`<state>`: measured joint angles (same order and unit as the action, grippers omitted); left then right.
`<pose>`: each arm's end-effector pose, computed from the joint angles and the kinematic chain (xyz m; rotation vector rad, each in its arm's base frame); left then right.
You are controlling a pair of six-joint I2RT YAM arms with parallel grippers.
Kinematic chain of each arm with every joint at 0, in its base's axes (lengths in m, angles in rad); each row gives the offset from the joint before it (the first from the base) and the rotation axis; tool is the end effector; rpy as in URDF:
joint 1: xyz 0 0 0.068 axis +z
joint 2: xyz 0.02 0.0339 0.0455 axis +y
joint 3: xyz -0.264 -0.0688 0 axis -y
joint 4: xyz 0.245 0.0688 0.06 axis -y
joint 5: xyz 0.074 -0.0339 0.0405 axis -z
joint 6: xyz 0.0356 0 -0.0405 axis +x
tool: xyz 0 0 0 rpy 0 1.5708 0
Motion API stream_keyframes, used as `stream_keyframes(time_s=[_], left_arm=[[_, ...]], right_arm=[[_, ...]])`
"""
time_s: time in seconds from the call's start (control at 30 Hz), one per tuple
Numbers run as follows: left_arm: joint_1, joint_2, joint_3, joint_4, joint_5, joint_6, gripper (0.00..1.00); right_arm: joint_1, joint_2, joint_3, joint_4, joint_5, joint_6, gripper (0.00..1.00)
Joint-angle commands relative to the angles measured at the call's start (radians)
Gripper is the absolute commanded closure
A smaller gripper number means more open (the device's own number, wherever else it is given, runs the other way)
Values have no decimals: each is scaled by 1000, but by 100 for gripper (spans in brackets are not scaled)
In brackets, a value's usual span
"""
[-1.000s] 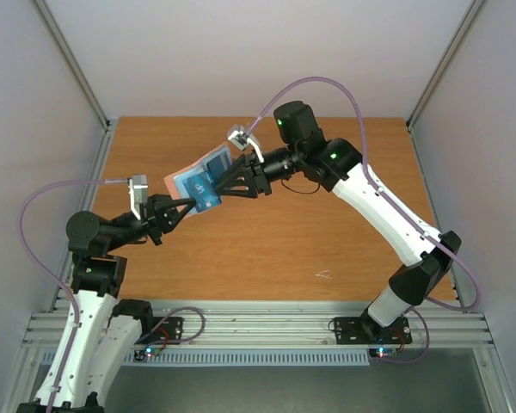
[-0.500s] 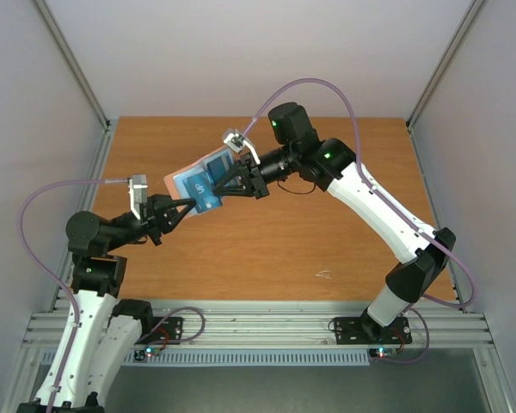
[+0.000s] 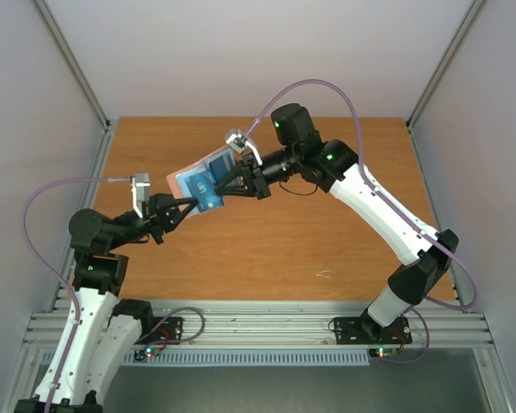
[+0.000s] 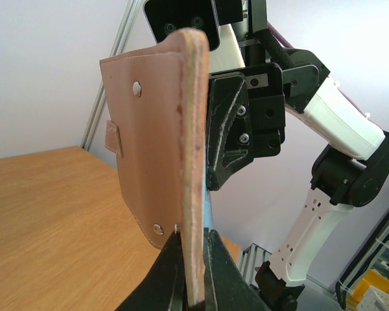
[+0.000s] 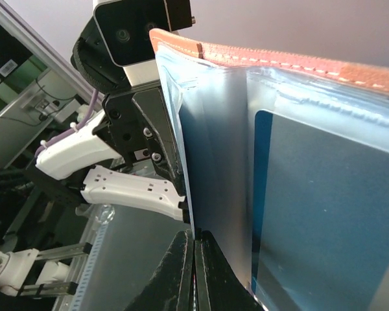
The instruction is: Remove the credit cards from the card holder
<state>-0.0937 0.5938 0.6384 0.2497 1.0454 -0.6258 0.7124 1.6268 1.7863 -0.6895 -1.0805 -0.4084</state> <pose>0.1277 -0.0429 0.3587 0.5952 1.4305 -1.2406 0.2409 0.2496 0.4294 -1.5826 1.2780 1.3074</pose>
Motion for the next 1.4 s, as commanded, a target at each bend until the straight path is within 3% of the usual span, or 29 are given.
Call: stream_keyframes(time_s=[0.0, 0.43, 0.6, 0.7, 0.9, 1.37], left_arm=[[9, -14, -7, 52, -10, 3, 99], [9, -12, -11, 45, -24, 9, 94], [9, -12, -12, 48, -19, 10, 83], [9, -12, -14, 54, -15, 11, 85], [9, -11, -15, 64, -17, 11, 100], [9, -18, -16, 40, -59, 17, 100]], right_arm=[[-59, -68, 0, -24, 25, -19, 99], [-67, -62, 8, -2, -34, 2, 99], [-67, -65, 9, -14, -34, -12, 99], [-68, -64, 14, -18, -39, -13, 99], [-67, -60, 30, -45, -33, -31, 99], [-134, -94, 29, -168, 34, -114, 99]])
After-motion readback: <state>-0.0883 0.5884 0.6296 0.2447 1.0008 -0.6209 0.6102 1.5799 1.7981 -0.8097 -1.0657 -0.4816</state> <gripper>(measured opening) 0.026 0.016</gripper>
